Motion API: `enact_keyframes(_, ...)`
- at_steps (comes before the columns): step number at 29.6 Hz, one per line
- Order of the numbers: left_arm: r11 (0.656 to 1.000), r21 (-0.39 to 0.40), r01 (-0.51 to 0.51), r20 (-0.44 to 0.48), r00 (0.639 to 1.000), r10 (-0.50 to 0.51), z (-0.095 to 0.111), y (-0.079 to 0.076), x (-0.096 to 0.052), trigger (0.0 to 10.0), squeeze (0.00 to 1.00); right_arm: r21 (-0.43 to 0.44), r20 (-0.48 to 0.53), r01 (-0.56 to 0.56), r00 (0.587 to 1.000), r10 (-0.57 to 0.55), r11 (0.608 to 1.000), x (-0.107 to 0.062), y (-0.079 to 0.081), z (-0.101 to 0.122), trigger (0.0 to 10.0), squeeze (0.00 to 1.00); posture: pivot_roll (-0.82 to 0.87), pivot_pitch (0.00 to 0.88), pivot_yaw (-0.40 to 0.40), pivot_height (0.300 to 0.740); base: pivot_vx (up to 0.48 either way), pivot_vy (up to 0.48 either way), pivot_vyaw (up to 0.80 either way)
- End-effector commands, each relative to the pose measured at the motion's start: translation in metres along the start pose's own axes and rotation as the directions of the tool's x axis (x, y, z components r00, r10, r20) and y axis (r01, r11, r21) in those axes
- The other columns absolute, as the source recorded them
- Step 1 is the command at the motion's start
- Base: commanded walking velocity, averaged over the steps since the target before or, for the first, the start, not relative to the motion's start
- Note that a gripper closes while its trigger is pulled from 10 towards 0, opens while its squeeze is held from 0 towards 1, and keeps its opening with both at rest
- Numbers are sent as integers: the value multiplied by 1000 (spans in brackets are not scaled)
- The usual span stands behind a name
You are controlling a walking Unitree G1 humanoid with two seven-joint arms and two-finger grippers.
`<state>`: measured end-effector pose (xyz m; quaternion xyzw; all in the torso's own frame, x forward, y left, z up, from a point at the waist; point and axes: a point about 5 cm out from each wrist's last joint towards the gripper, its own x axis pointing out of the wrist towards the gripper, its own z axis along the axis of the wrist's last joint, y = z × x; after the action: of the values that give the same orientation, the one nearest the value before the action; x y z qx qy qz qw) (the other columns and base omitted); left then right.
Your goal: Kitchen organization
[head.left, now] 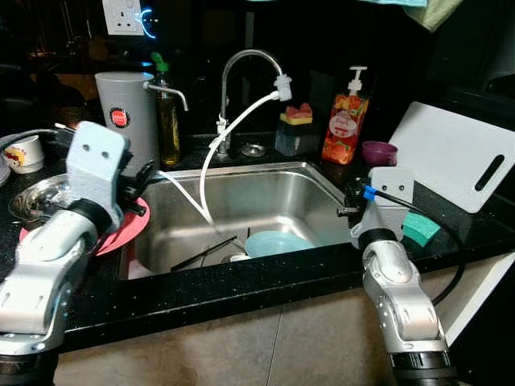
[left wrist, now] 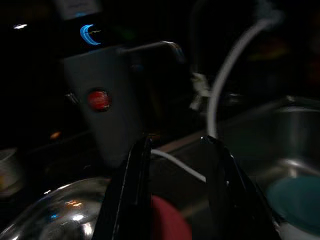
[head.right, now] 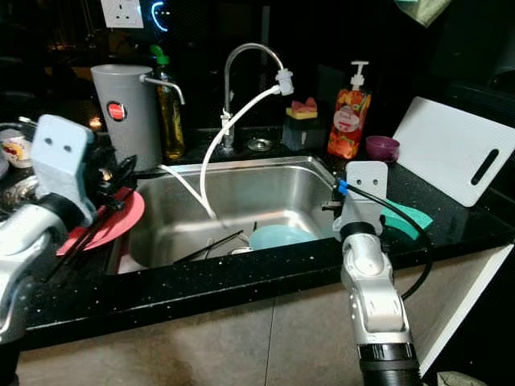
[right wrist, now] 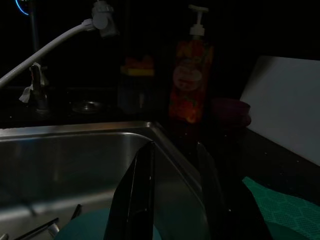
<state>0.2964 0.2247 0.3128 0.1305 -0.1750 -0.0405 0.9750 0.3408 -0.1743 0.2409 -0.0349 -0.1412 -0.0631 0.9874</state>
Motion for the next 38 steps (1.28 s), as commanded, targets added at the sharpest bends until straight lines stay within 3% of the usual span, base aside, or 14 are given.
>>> enact_keyframes(1, 999, -10, -40, -10, 999, 40, 3, 8, 1, 10000, 0, -13, -11, 5, 1000, -5, 1000, 1, -2, -4, 10000, 0, 156, 0, -47, 740, 0, 0, 0)
enact_keyframes(5, 997, 22, -74, -49, 996, 75, 4, 13, 2, 10000, 0, -12, -9, -1, 1000, 1, 1000, 2, -1, -4, 10000, 0, 159, 0, -50, 740, 0, 0, 0)
enact_keyframes(10, 972, 51, -231, -155, 959, 236, -6, 33, 5, 10000, 0, -8, -6, -5, 1000, 5, 1000, 3, 2, -3, 10000, 0, 162, 0, -49, 740, 0, 0, 0)
enact_keyframes(13, 943, 161, -291, -146, 938, 314, -8, 42, 3, 10000, 0, -6, -6, -9, 1000, 9, 1000, 3, 4, -3, 10000, 0, 162, 0, -46, 740, 0, 0, 0)
enact_keyframes(14, 914, 237, -329, -54, 935, 351, -8, 43, -4, 10000, 0, -5, -8, -12, 1000, 12, 1000, 2, 5, -4, 10000, 0, 162, 0, -46, 740, 0, 0, 0)
enact_keyframes(17, 910, 221, -351, -9, 932, 362, -8, 41, -11, 10000, 0, -4, -10, -13, 1000, 13, 1000, 2, 6, -5, 10000, 0, 163, 3, -45, 740, 0, 0, 0)
enact_keyframes(18, 913, 177, -367, -4, 928, 374, -11, 38, -16, 10000, 0, -5, -12, -14, 1000, 14, 1000, 1, 6, -5, 10000, 0, 163, 6, -47, 740, 0, 0, 0)
enact_keyframes(20, 903, 105, -417, -28, 906, 422, -24, 33, -29, 10000, 0, -6, -18, -17, 1000, 17, 1000, 1, 6, -6, 10000, 0, 164, 9, -50, 740, 0, 0, 0)
enact_keyframes(27, 858, 46, -511, -107, 852, 513, -45, 31, -50, 10000, 0, -11, -26, -33, 999, 32, 999, 1, 7, -7, 10000, 0, 170, 21, -72, 740, 0, 0, 0)
enact_keyframes(28, 864, 61, -500, -105, 858, 503, -47, 29, -52, 10000, 43, -11, -28, -36, 999, 36, 999, 1, 8, -8, 10000, 0, 170, 23, -74, 740, 0, 0, 0)
enact_keyframes(29, 870, 63, -489, -112, 863, 493, -52, 28, -53, 10000, 604, -12, -30, -40, 999, 40, 999, 2, 8, -8, 10000, 0, 170, 23, -74, 740, 0, 0, 0)
enact_keyframes(30, 878, 67, -474, -117, 870, 479, -55, 28, -55, 10000, 1000, -12, -32, -44, 999, 43, 999, 2, 9, -9, 10000, 0, 170, 23, -74, 740, 0, 0, 0)
enact_keyframes(38, 896, 72, -438, -110, 890, 443, -62, 27, -56, 10000, 1000, -11, -32, -51, 998, 50, 999, 2, 10, -9, 10000, 0, 164, 25, -82, 740, 0, 0, 0)
